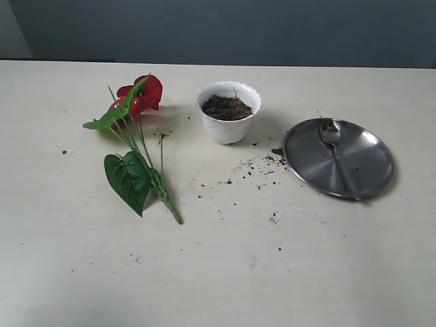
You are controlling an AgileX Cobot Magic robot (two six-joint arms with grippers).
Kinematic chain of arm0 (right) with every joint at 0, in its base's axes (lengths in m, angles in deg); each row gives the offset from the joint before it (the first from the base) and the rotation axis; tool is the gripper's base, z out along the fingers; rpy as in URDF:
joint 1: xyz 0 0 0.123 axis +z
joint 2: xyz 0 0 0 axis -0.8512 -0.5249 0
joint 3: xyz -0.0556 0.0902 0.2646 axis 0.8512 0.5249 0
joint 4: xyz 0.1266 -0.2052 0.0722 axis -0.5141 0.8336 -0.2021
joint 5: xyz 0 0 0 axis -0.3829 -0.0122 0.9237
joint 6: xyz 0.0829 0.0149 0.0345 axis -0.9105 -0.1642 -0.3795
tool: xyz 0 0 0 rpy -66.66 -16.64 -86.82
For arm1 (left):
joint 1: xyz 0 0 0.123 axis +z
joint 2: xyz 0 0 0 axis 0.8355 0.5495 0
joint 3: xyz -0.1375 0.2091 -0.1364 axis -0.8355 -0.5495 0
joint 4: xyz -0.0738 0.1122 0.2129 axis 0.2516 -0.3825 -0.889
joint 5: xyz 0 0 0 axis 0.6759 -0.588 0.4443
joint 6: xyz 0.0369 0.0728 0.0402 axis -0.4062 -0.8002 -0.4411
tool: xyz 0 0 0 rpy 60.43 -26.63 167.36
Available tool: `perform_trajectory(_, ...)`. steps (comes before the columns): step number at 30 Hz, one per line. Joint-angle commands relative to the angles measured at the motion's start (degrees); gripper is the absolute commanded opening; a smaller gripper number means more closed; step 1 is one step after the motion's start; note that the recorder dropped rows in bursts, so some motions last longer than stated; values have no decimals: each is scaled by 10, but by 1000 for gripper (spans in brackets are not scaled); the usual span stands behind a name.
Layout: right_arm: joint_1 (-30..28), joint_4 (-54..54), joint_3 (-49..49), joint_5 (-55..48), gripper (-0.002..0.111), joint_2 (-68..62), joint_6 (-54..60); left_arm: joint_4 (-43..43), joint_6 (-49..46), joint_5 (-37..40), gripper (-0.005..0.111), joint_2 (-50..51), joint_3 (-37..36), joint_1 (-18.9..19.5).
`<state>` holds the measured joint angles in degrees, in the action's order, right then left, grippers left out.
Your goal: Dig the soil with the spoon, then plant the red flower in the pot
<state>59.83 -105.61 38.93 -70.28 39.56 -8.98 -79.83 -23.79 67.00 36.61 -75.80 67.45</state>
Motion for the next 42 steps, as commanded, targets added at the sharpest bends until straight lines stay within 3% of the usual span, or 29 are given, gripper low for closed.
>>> perform_trajectory(1, -2, 81, -150, -143, 0, -156, 35, 0, 4, -3, 1, -2, -1, 0)
perform_trajectory(9, -2, 109, -350, -257, 0, -343, 87, 0, 4, -3, 1, -2, -1, 0)
perform_trajectory(18, 0, 104, -368, -329, 0, -450, 96, 0, 4, -3, 1, -2, -1, 0)
perform_trajectory(26, 49, 119, -368, -390, 0, -545, 107, 0, 4, -3, 1, -2, -1, 0)
perform_trajectory(34, 103, 229, -414, -446, 0, -660, 45, 0, 4, -3, 1, -2, -1, 0)
perform_trajectory(42, 152, 334, -538, -533, 4, -821, -11, 0, 4, -3, 1, -2, -1, 0)
